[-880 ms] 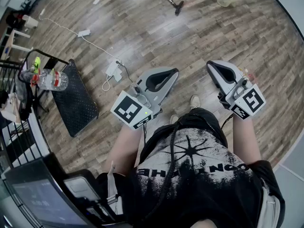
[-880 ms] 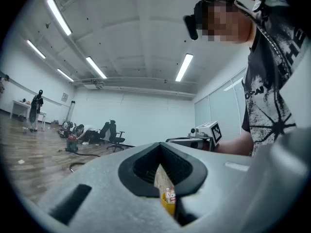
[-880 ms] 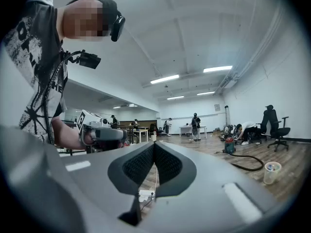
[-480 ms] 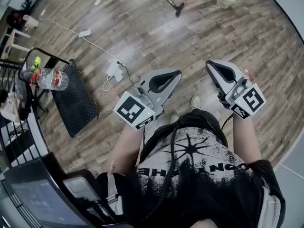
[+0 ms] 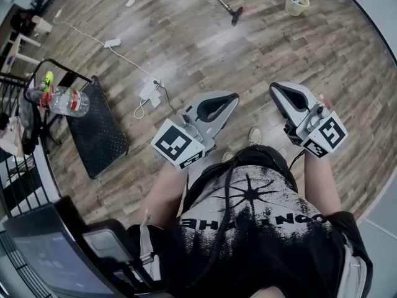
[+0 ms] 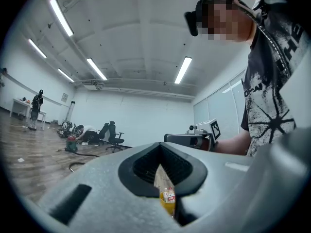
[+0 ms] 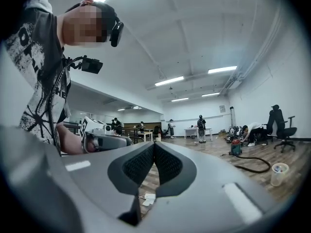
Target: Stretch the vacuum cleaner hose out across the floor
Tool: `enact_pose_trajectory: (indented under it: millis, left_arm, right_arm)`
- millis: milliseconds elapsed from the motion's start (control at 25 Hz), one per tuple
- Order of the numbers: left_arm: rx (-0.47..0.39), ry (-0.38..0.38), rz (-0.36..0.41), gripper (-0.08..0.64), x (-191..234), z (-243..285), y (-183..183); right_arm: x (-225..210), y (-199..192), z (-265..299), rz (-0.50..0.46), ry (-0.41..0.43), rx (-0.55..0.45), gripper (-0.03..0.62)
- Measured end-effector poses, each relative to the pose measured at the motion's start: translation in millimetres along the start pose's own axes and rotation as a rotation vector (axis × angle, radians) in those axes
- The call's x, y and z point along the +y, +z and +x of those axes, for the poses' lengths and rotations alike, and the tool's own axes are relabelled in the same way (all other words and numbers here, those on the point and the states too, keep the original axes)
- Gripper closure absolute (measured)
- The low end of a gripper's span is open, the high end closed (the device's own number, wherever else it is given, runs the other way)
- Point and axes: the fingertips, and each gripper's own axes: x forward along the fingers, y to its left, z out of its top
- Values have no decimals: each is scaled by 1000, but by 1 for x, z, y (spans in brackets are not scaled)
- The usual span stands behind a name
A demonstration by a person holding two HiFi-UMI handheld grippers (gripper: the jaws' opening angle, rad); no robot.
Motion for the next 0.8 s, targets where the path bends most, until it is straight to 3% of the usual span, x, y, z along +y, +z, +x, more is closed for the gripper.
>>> enact_pose_trajectory:
  millis: [480,800]
  left_arm:
    - [-11,26,-30,560,13,-3,-7]
    - [28,42,-43,560,37,38,-20]
  right_arm:
    - [2,-4,7,-22,27,18,584]
    - [-43,-14,11,9,58,9,584]
